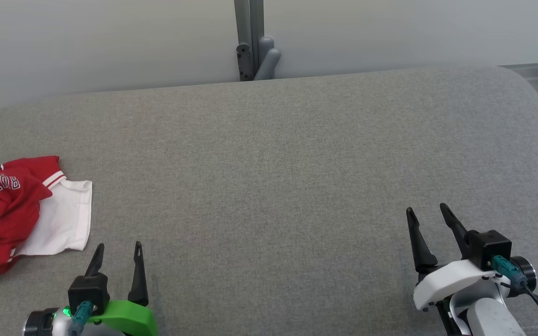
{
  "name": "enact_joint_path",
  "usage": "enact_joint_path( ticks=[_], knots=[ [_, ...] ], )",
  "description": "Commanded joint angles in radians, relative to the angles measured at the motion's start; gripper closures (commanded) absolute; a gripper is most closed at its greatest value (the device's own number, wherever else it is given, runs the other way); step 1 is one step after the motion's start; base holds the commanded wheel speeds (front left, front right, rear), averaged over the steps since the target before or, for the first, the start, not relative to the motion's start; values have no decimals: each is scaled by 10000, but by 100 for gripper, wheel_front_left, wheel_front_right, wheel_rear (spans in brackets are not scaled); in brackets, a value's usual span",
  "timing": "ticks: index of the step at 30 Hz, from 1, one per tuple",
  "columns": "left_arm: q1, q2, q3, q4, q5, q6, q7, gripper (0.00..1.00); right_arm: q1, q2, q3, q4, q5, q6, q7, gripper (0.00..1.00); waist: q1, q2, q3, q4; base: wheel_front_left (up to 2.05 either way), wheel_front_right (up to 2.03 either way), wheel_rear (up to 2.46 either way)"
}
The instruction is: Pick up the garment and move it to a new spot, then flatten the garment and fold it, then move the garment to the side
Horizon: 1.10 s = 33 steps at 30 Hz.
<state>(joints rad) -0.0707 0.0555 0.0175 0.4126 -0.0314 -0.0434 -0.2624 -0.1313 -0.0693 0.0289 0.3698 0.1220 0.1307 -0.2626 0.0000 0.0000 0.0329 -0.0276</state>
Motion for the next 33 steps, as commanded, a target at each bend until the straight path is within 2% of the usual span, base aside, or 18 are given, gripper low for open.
enact_joint_path(
  ticks=[1, 8, 13, 17, 19, 29, 33],
  knots=[
    [93, 16, 36, 12, 35, 58, -35, 0, 63, 17, -51, -34, -40, 1, -36, 0, 0, 0, 3, 9, 0, 0, 0],
    [-23, -4, 71, 34, -46, 33, -35, 0, 97, 61, -81, -22, -54, 1, -36, 0, 0, 0, 65, 195, 0, 0, 0],
    [-124, -20, 153, 150, -218, 79, -23, 0, 211, 31, -62, -105, -101, 1, -34, 0, 0, 0, 145, 866, 0, 0, 0],
    [-131, -29, 209, 293, -358, 37, -23, 0, 180, -20, 77, -191, -50, 1, -34, 0, 0, 0, 222, 1762, 0, 0, 0],
    [-77, -29, 284, 347, -431, 47, -23, 0, 168, -21, 157, -208, -53, 1, -34, 0, 0, 0, 231, 1995, 0, 0, 0],
    [135, -37, 502, 745, -1108, -100, -23, 0, 19, -111, 867, 52, 16, 1, -34, 0, 0, 0, 337, 4832, 0, 0, 0],
    [249, -43, 496, 839, -1223, -3, -22, 0, -124, -146, 1166, 220, 84, -3, -34, 0, 0, 0, 422, 5616, 0, 0, 0]
  ],
)
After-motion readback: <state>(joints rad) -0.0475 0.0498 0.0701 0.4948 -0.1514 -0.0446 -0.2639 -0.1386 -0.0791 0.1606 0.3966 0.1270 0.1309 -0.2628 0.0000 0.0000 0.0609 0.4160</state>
